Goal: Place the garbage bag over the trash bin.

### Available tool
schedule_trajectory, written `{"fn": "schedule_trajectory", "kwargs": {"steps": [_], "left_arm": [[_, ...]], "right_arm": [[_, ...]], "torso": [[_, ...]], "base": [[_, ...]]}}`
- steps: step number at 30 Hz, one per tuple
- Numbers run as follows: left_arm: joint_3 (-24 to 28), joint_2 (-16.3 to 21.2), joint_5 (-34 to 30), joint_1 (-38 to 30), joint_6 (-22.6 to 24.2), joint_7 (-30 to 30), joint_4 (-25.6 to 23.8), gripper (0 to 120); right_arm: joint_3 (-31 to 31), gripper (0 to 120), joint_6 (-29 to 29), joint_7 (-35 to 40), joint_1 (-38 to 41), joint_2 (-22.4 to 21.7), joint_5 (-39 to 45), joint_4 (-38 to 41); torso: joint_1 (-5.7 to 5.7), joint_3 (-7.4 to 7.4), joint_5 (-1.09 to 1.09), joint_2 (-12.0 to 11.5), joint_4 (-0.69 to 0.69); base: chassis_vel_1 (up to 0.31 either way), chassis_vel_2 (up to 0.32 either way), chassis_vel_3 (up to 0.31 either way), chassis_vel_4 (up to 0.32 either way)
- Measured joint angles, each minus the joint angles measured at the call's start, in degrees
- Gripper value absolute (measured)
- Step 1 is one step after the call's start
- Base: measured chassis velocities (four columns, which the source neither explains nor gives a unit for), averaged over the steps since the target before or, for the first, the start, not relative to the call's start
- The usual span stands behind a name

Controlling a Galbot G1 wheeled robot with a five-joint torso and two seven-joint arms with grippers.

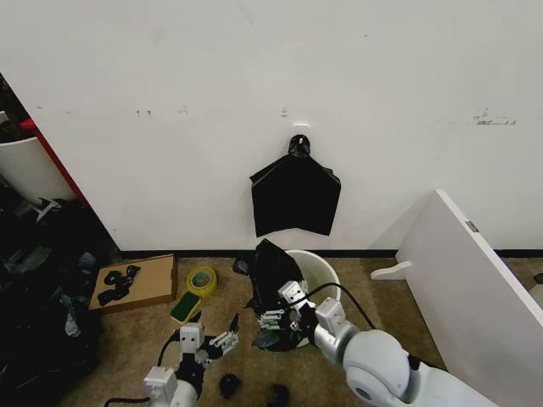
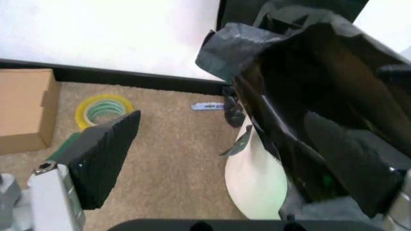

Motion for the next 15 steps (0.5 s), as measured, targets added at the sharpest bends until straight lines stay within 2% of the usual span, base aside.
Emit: {"fn": "schedule_trajectory", "kwargs": {"steps": [4, 6, 10, 15], "left_arm": [[1.1, 0.2, -2.1, -4.7, 0.9, 0.1, 2.5, 100], [2.4, 0.5, -3.6, -8.2, 1.4, 0.1, 4.0, 100], [7.7, 0.8, -7.6, -14.2, 2.4, -0.2, 7.2, 100], [11.6, 1.2, -10.7, -16.4, 3.7, -0.7, 8.6, 99]], "right_arm": [[-0.2, 90, 0.3, 0.4, 0.1, -0.2, -2.9, -0.2], [0.3, 97, 0.3, 0.7, -0.5, -0.8, -3.1, 0.5], [2.2, 100, 0.0, 1.3, -1.7, -1.9, -2.9, 1.2], [3.1, 100, -0.5, 2.1, -2.1, -2.4, -2.0, 1.7]], "torso": [[0.00, 0.00, 0.00, 0.0, 0.00], [0.00, 0.00, 0.00, 0.0, -0.02], [0.00, 0.00, 0.00, 0.0, -0.03], [0.00, 0.00, 0.01, 0.0, 0.00]], "base": [[0.000, 0.000, 0.000, 0.000], [0.000, 0.000, 0.000, 0.000], [0.000, 0.000, 0.000, 0.000], [0.000, 0.000, 0.000, 0.000]]}}
